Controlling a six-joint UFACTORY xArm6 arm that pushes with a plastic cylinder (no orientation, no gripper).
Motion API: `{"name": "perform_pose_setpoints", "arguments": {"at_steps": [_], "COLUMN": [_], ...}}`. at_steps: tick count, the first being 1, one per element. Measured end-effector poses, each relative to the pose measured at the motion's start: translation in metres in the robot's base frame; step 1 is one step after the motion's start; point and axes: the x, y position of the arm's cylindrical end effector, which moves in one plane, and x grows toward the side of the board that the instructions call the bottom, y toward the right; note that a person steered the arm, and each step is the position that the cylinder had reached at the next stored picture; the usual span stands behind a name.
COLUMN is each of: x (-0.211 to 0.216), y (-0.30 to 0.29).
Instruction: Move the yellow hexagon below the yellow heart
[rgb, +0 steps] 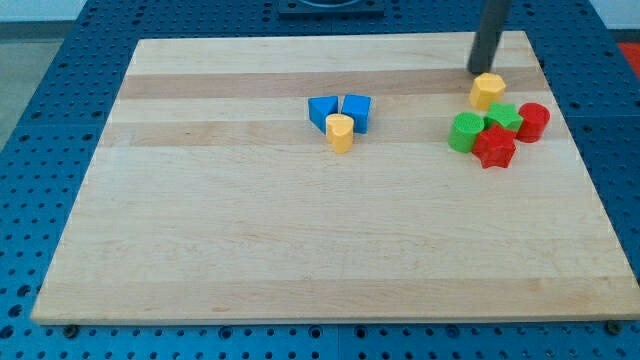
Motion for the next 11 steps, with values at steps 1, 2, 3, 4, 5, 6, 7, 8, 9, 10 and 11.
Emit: {"name": "perform_pose_setpoints", "arguments": {"at_steps": [1,2,3,4,5,6,7,8,9,10,11], "x": [0.015,0.032,0.042,0.043,0.046,0.057,0.072,0.076,0.076,0.086,0.101], "y": [0.019,0.019,0.009,-0.011,-0.027,-0.038,-0.058,-0.075,-0.089,-0.098,-0.116]}}
